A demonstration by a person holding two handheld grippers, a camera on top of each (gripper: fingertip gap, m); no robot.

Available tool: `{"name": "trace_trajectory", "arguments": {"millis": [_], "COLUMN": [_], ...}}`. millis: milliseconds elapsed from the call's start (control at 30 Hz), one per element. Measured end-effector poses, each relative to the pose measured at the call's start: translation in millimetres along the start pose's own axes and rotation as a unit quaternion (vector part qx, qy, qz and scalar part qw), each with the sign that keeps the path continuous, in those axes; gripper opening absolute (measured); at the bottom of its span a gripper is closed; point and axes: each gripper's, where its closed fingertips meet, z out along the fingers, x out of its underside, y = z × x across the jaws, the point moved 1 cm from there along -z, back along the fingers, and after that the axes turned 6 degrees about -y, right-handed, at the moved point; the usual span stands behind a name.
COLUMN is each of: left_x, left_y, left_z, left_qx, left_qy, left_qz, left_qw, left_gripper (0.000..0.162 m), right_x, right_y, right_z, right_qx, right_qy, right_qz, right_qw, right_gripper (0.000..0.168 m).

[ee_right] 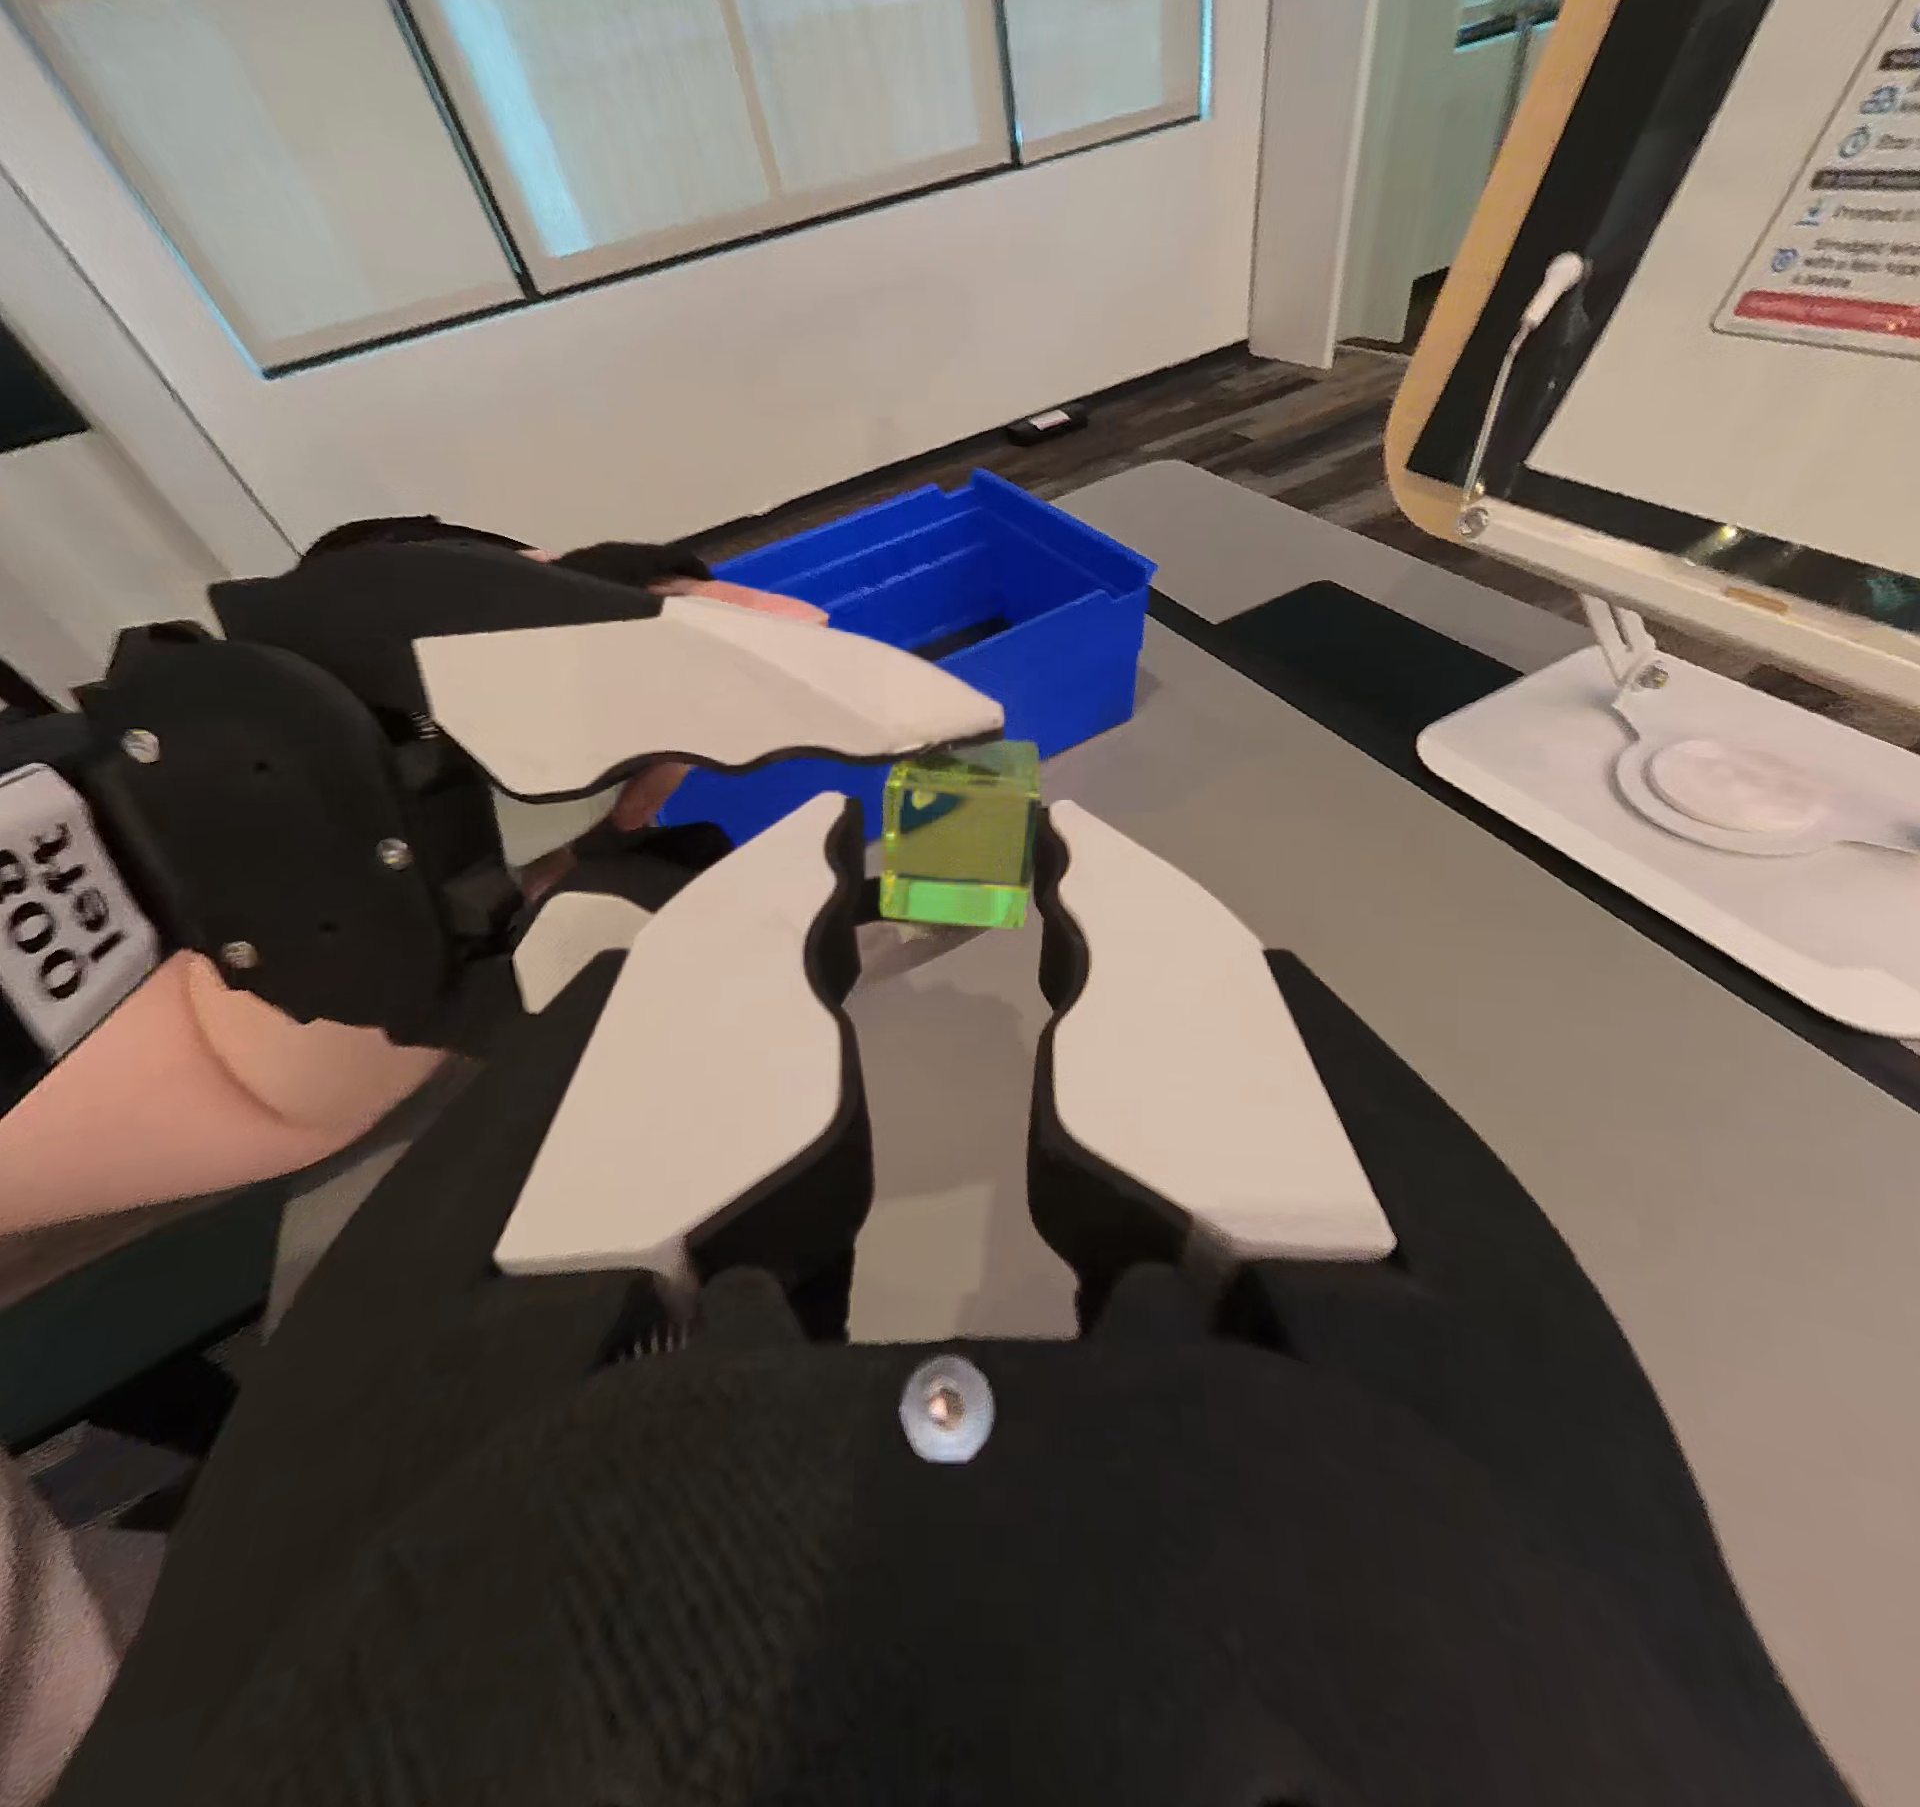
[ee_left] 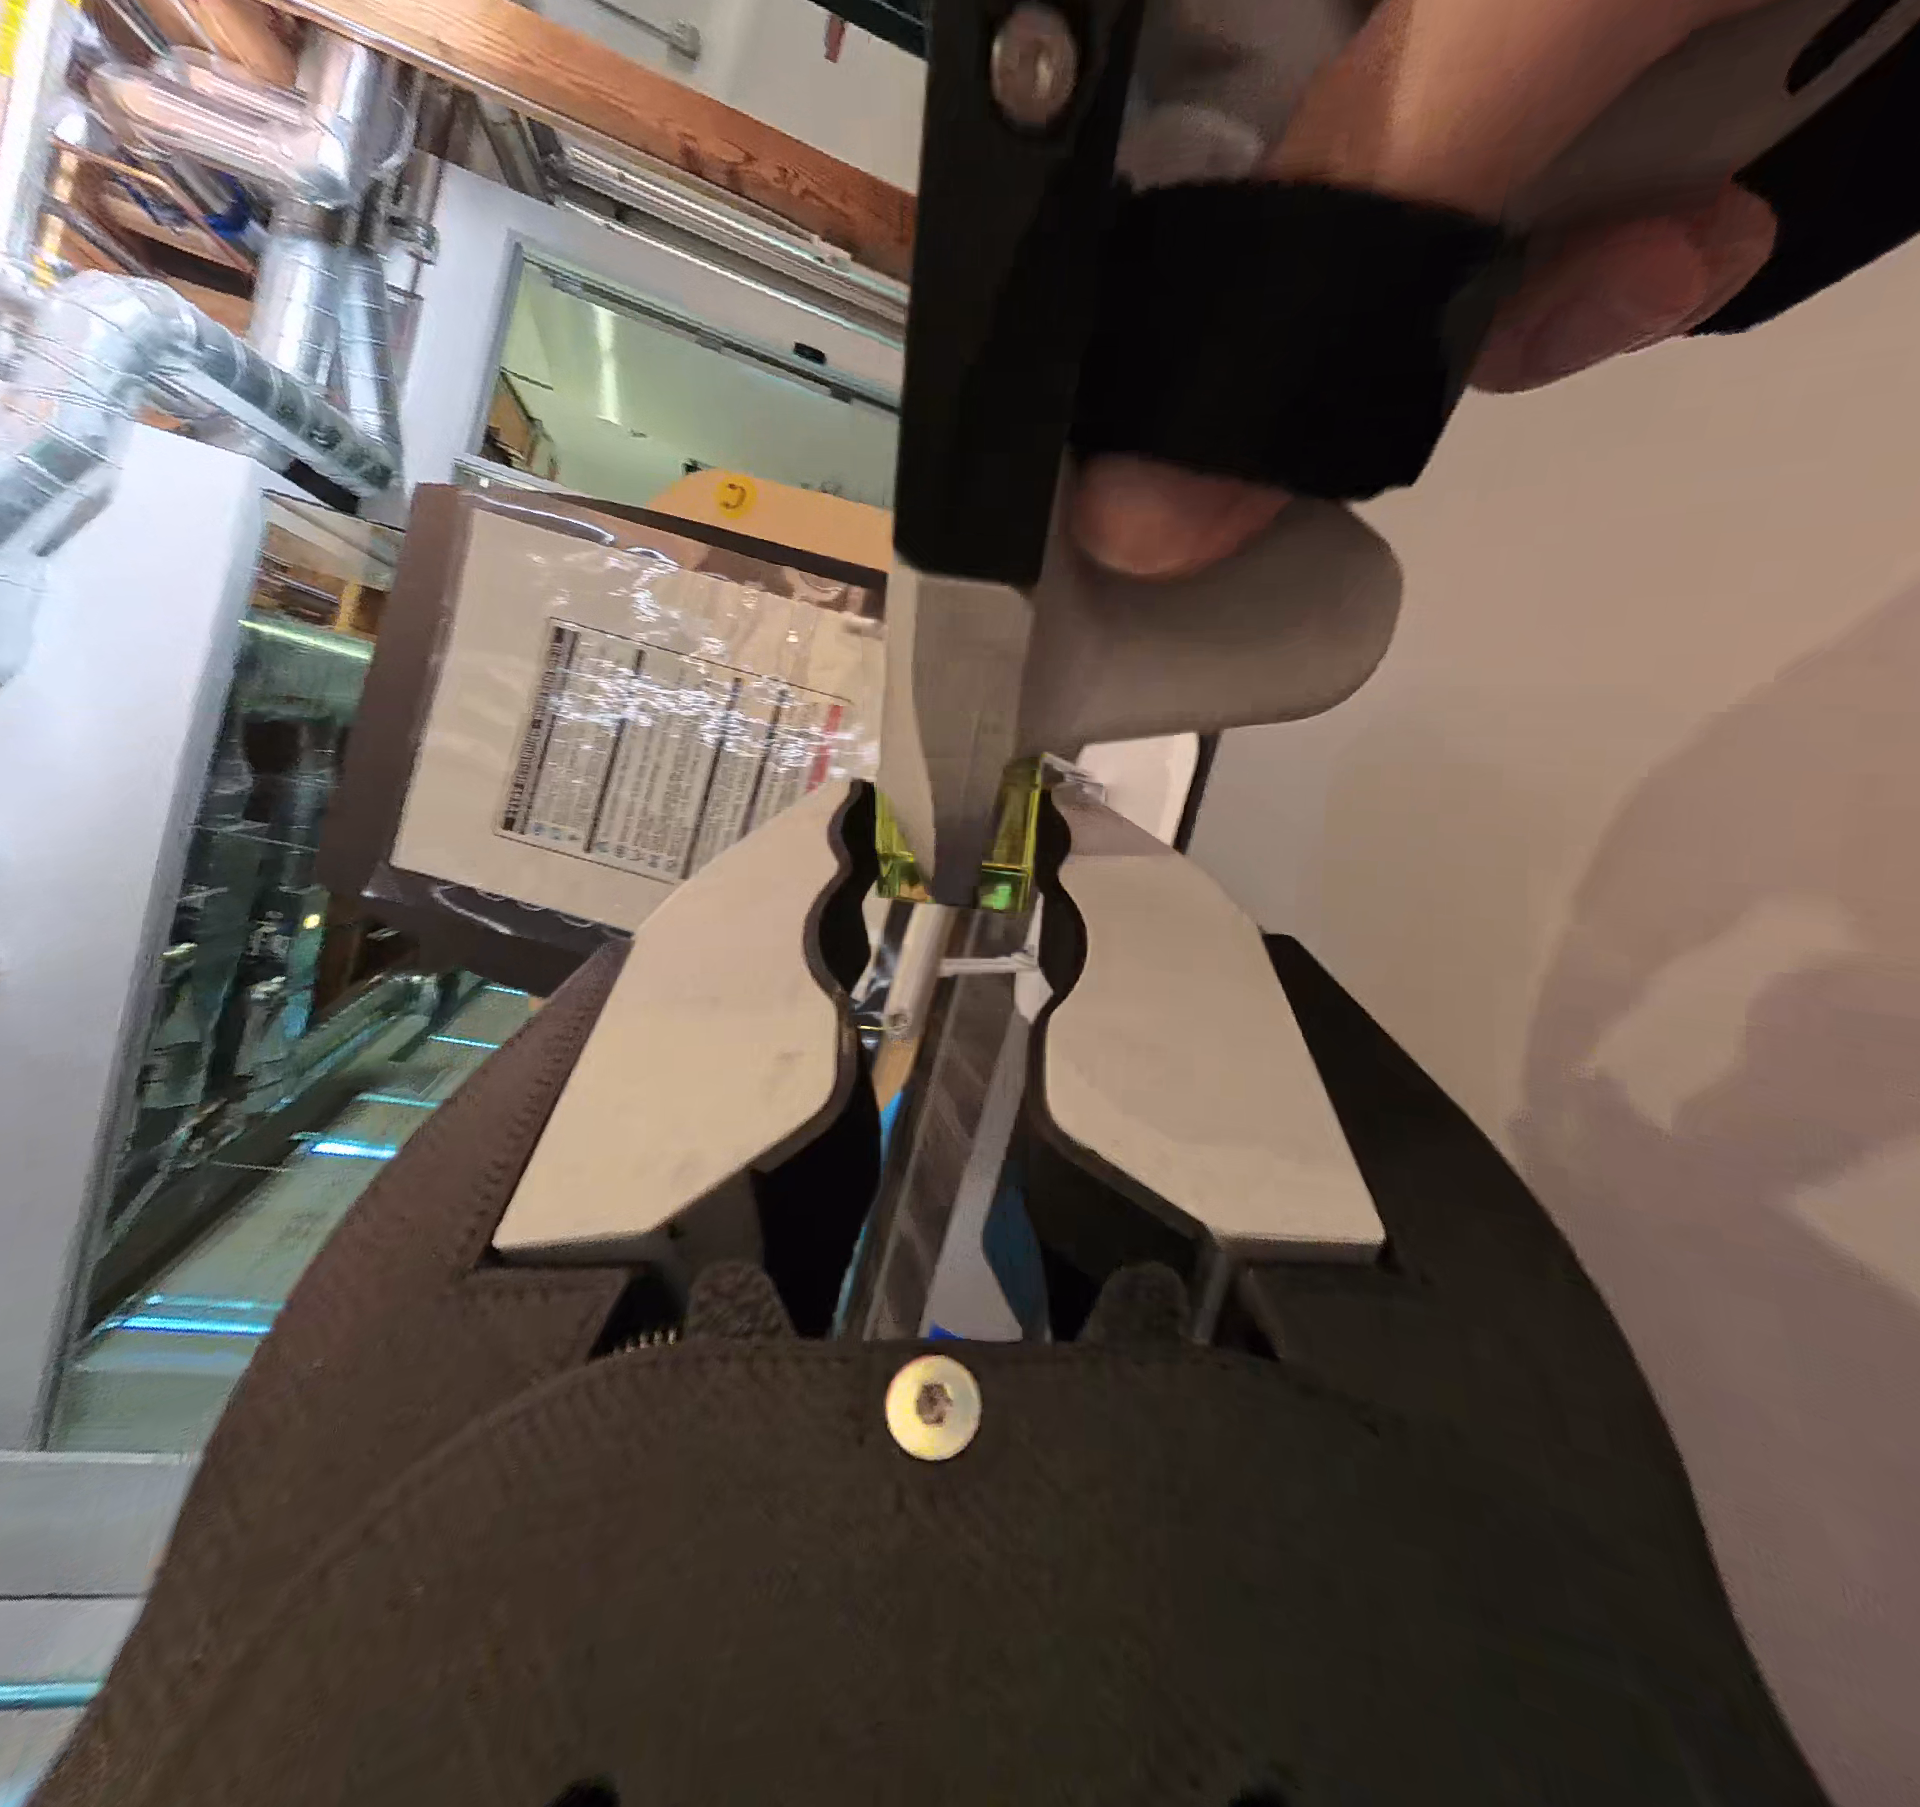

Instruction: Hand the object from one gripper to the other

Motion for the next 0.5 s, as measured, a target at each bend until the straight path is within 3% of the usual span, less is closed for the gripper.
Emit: {"name": "trace_trajectory", "arguments": {"millis": [267, 500], "left_x": [14, 27], "left_y": [-5, -1], "left_z": [9, 11], "left_qx": [0.030, 0.022], "left_qy": [0.014, 0.036], "left_qz": [-0.105, -0.127], "left_qw": [0.994, 0.991], "left_gripper": [0.039, 0.041], "right_x": [8, 1], "right_y": [-17, -33], "right_z": [-1, -11], "right_qx": [-0.047, -0.057], "right_qy": [-0.009, -0.044], "right_qz": [0.106, 0.151], "right_qw": [0.993, 0.986], "right_gripper": [0.028, 0.028]}}
